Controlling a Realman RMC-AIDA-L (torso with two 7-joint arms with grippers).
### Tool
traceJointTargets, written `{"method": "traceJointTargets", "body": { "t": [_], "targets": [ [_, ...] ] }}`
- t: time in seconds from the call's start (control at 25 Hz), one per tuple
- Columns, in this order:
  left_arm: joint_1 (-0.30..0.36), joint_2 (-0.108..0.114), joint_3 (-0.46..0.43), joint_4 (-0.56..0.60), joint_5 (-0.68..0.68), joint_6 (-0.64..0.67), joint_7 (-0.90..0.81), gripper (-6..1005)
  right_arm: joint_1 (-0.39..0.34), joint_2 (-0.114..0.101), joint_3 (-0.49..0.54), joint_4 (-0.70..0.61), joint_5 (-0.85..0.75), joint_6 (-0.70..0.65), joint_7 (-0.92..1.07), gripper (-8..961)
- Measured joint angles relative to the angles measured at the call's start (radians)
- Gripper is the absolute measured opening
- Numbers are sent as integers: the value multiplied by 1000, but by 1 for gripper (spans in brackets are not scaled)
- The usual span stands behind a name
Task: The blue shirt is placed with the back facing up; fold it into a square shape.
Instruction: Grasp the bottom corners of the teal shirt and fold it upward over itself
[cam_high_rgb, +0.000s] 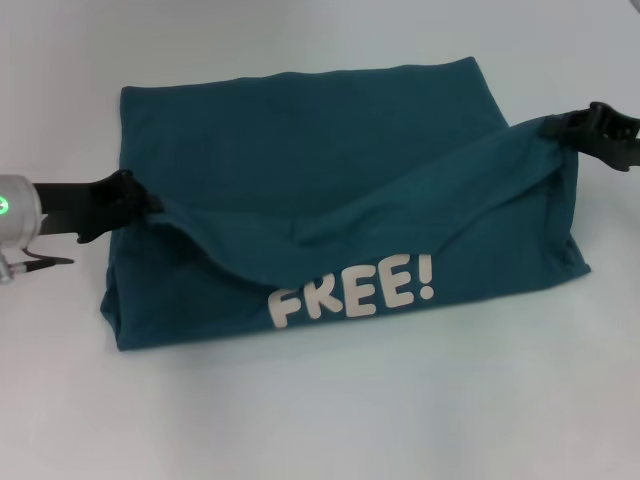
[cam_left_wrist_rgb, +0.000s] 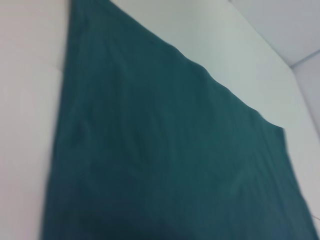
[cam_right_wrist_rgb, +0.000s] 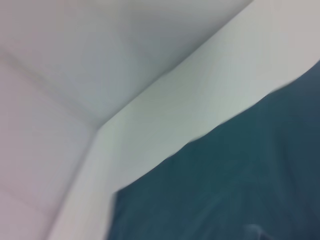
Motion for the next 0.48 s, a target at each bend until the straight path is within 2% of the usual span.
{"method": "traceJointTargets", "body": {
  "t": [0.04,0.16,0.28,0.48],
  "targets": [
    [-11,-11,38,-20,2,-86,0,48,5,14,-8,11,0,68,-20,127],
    [-21,-16,96,-56,3,-174,-1,49,29,41,-55,61,-1,221,-61,129],
    [-27,-22,143,-77,3,-236,1,50,58,53,-123,111,-4,339,-83,131],
    [-29,-29,164,-73,3,-259,13,51,80,68,-177,125,-4,409,-85,134]
  ]
}}
